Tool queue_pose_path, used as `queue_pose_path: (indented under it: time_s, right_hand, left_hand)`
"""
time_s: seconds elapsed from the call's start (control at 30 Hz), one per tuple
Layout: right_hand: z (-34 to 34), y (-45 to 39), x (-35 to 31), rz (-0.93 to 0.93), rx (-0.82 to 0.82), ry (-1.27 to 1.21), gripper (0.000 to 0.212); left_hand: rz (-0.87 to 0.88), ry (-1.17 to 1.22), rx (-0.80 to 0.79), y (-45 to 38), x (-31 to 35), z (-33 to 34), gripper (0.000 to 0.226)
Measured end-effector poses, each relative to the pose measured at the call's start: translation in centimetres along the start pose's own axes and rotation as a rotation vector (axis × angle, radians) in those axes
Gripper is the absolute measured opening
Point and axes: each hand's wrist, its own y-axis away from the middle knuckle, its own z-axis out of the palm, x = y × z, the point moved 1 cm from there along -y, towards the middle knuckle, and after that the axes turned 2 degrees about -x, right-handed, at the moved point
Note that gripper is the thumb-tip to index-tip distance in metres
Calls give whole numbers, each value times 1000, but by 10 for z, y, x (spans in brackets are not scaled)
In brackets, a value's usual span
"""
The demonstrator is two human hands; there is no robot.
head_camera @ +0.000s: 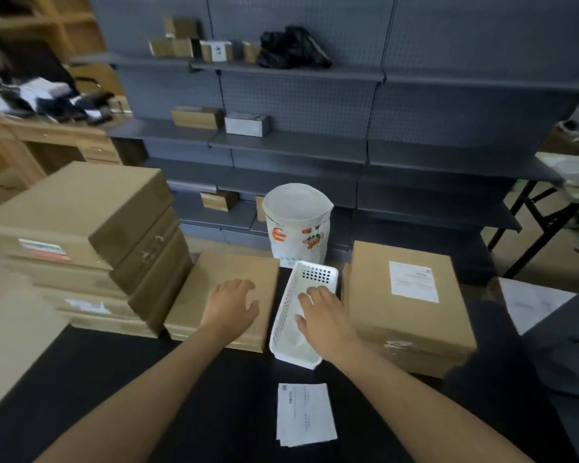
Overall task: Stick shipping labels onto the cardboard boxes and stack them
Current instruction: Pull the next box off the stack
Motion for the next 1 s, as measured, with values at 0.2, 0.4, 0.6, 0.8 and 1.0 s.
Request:
queue_pose_path:
  time_s: [0.2,0.4,0.6,0.8,1.0]
  right_hand:
    - [23,-23,-87,168,-35,-112,43]
    - [28,-35,-140,306,-26,-159,44]
    - [42,-43,-151,351,-50,-141,40]
    - [63,-63,-149,433,-49,-436,43]
    - [87,-88,-138,711,-6,-662,54]
  left_hand:
    - [66,-27,-68,1,-113,-18,41]
    - [141,50,-31,9,-163,-18,36]
    - [159,178,-51,6,-178,0,29]
    - [17,365,-133,-6,-181,20,30]
    - [-194,530,-81,-26,-183,42,44]
